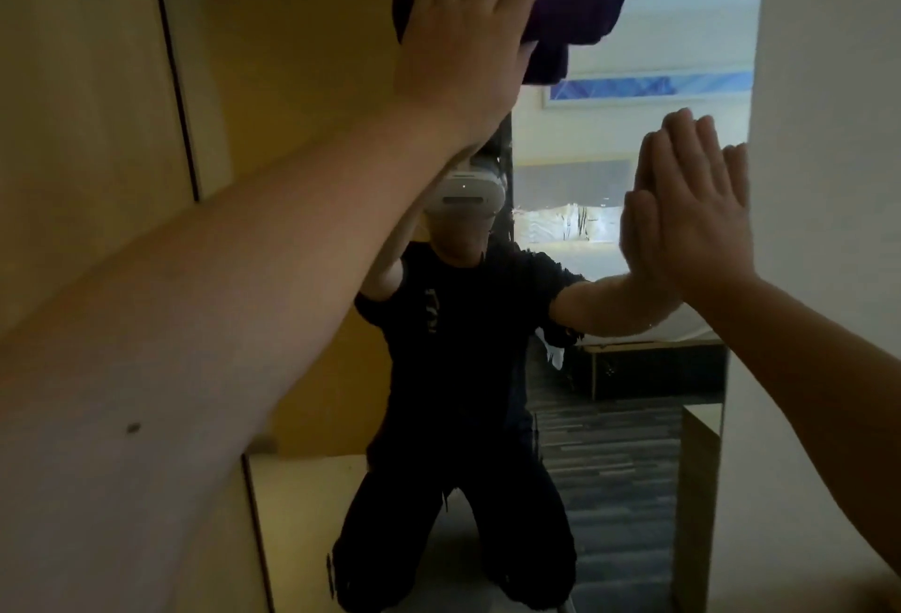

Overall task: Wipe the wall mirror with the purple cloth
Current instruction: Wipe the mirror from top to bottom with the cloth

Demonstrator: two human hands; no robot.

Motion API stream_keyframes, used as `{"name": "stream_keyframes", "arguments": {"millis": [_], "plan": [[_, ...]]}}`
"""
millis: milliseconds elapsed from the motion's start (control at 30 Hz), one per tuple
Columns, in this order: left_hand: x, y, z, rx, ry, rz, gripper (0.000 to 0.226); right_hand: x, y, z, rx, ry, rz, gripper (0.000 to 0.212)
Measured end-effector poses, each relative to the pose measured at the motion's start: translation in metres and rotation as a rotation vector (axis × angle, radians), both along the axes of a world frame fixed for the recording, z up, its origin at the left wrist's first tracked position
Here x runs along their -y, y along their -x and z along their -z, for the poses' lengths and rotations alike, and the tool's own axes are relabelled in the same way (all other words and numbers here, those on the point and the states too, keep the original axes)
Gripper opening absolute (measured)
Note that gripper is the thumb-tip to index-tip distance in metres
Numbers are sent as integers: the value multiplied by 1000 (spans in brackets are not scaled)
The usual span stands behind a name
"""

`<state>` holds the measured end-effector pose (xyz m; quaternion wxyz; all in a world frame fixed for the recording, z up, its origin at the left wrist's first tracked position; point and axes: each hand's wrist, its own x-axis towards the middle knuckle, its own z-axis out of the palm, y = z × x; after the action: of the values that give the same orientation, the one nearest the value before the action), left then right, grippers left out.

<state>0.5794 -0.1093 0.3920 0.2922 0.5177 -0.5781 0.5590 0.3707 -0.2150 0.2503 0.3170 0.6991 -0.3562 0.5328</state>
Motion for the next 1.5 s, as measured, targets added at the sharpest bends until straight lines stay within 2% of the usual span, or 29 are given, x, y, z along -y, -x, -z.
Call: {"name": "stream_keyframes", "arguments": {"millis": [67,167,333,467,600,733,833,933,1033,1100,1167,1267,1367,1500], "plan": [[14,-2,10,53,-36,-68,60,4,0,2,21,30,-12,61],[22,-6,55,135,5,-23,61,8,-2,4,36,70,-21,60],[17,-2,199,261,-79,90,57,11,-1,7,62,127,-68,59],[8,-11,305,355,-197,84,50,8,-1,10,55,129,-73,58],[-10,-20,363,396,-358,47,46,5,11,22,-31,41,-30,59],[-15,-17,346,359,-359,102,39,0,18,24,-77,-19,-26,60],[-12,-4,300,236,-241,189,42,1,34,26,-31,-71,-27,58],[5,16,211,88,-12,264,44,7,52,28,-6,-118,-1,59],[25,38,95,-7,148,201,51,13,53,30,-22,-98,9,59],[34,52,36,-47,139,141,55,17,48,33,-11,-62,1,60],[45,61,11,-55,65,63,57,23,45,35,13,-33,-11,60],[56,61,23,44,46,-22,59,33,44,38,49,29,-54,59],[53,56,61,129,23,-1,59,38,42,40,65,92,-88,58],[42,54,165,219,-91,46,61,41,46,41,90,125,-130,55]]}}
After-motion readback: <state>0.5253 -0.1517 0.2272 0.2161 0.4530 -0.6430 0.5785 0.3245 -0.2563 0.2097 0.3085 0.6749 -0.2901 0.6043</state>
